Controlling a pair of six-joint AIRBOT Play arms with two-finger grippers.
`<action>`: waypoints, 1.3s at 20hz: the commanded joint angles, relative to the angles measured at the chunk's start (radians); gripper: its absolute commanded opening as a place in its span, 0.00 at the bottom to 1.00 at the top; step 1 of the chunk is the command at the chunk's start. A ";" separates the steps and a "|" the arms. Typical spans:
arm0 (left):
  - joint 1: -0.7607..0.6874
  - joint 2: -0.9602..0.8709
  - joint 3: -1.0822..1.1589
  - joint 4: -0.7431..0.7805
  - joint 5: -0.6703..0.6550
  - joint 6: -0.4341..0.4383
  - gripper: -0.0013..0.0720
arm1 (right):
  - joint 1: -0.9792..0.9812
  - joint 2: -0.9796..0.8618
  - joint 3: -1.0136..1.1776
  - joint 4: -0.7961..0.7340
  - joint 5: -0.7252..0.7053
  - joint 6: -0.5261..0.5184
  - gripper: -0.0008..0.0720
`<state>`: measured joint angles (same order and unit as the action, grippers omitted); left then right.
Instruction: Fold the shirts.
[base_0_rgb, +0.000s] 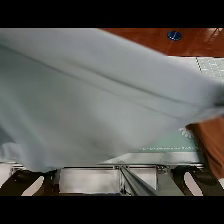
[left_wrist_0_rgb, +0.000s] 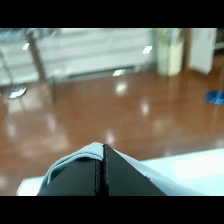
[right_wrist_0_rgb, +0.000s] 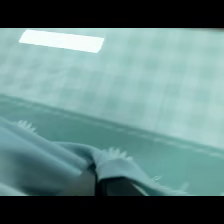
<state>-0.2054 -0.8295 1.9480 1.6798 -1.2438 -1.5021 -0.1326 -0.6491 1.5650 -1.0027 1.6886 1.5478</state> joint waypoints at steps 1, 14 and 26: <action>-0.026 -0.193 -0.060 0.161 0.049 -0.024 0.05 | 0.018 0.000 -0.321 0.134 -0.179 -0.056 0.04; 0.149 -0.888 -0.054 -0.253 0.283 -0.302 0.05 | 0.062 -0.878 -0.362 0.280 -0.818 -0.327 0.04; 0.324 -0.966 -0.032 -0.383 -0.198 -0.168 0.70 | -0.180 -1.025 0.020 0.404 -0.412 -0.275 0.58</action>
<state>0.0387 -1.7931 1.9091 1.3098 -1.2003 -1.7489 -0.2157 -1.7100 1.5364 -0.5800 1.0698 1.2755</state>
